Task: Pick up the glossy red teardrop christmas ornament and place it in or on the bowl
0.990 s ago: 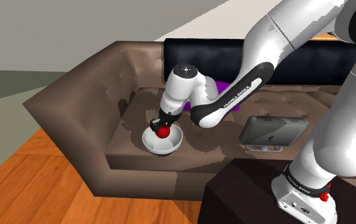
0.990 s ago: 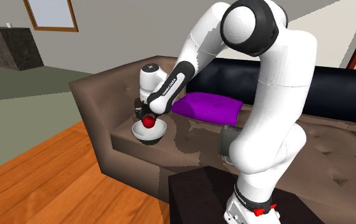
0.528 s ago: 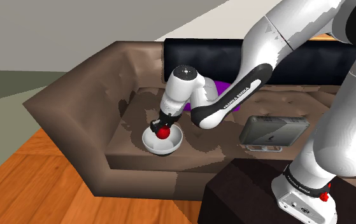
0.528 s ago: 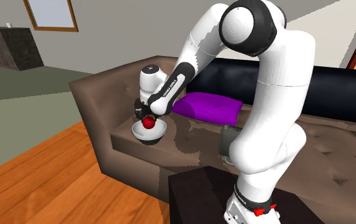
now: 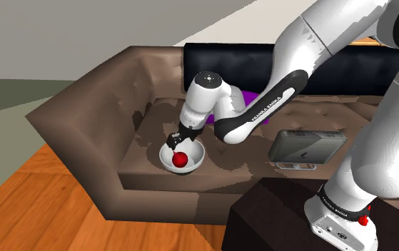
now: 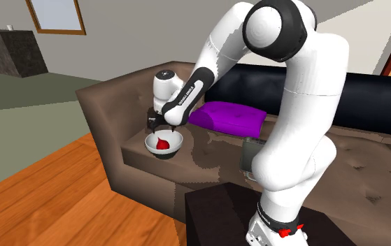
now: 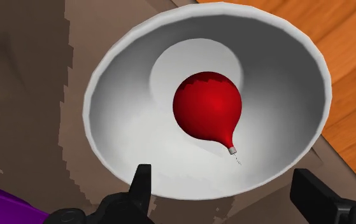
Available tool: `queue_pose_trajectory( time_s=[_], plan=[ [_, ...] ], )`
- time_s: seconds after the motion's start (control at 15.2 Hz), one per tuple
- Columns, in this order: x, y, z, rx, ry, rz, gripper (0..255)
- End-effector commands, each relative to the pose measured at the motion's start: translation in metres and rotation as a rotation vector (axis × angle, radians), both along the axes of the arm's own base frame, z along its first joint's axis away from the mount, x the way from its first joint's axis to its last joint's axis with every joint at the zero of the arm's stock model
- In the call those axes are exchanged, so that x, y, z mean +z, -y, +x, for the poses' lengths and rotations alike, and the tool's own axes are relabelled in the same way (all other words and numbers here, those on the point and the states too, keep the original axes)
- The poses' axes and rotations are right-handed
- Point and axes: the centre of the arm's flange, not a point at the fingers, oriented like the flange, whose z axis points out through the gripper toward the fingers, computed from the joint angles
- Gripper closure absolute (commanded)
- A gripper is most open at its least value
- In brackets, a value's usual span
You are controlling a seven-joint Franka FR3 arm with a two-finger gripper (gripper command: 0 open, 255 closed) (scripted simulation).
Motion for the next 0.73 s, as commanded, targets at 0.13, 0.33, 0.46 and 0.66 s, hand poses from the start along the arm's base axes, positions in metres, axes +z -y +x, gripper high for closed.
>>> queue_pose_trajectory(
  time_s=[0.13,0.33,0.46,0.66],
  plan=[
    [0.041,0.003,-0.016,-0.001,0.0,0.001,0],
    [0.041,0.003,-0.016,-0.001,0.0,0.001,0],
    [0.041,0.003,-0.016,-0.001,0.0,0.001,0],
    [0.041,0.003,-0.016,-0.001,0.0,0.001,0]
  ],
)
